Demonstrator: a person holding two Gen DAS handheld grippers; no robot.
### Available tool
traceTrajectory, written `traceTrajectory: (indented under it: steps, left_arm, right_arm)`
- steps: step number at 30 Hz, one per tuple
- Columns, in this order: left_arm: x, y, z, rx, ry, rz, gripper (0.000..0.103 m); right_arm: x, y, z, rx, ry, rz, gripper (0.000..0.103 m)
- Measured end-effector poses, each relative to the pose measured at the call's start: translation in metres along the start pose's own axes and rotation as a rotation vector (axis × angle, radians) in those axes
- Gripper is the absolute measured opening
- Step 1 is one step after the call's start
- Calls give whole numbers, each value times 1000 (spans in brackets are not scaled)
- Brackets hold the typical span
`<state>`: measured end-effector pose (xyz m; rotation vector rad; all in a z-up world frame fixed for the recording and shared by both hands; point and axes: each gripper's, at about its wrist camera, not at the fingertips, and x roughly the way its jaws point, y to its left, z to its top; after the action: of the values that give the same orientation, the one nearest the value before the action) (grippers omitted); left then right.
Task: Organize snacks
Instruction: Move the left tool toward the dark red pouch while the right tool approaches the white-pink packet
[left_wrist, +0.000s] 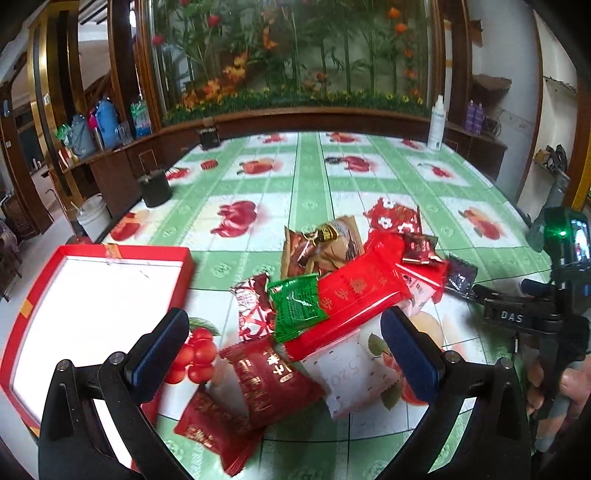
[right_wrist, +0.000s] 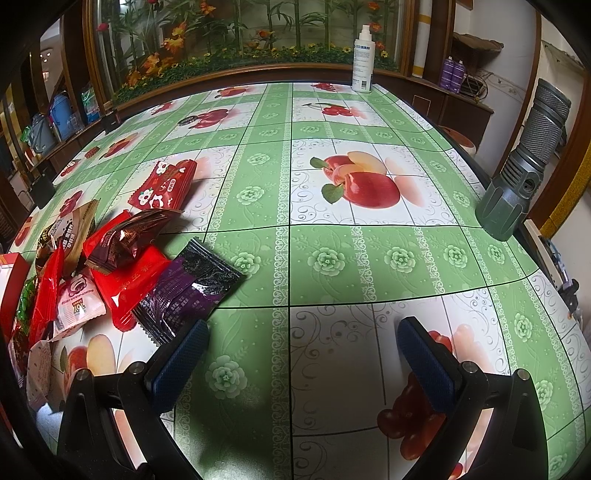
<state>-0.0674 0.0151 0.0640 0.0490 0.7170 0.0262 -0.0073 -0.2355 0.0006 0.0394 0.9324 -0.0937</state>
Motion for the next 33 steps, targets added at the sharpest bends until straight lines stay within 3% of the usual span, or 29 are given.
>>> traceTrajectory:
  steps: [17,28,33]
  left_arm:
    - [-27,23,-4,-29,-72,32,103]
    - [-26,37,-9,-39,-50,32,103]
    - [-32,64,-21,-1,-26,48,103]
  right_arm:
    - [0,0,0,0,0,0,103]
    - [0,0,0,0,0,0,103]
    - [-3,2,-3,-3,5,0,103]
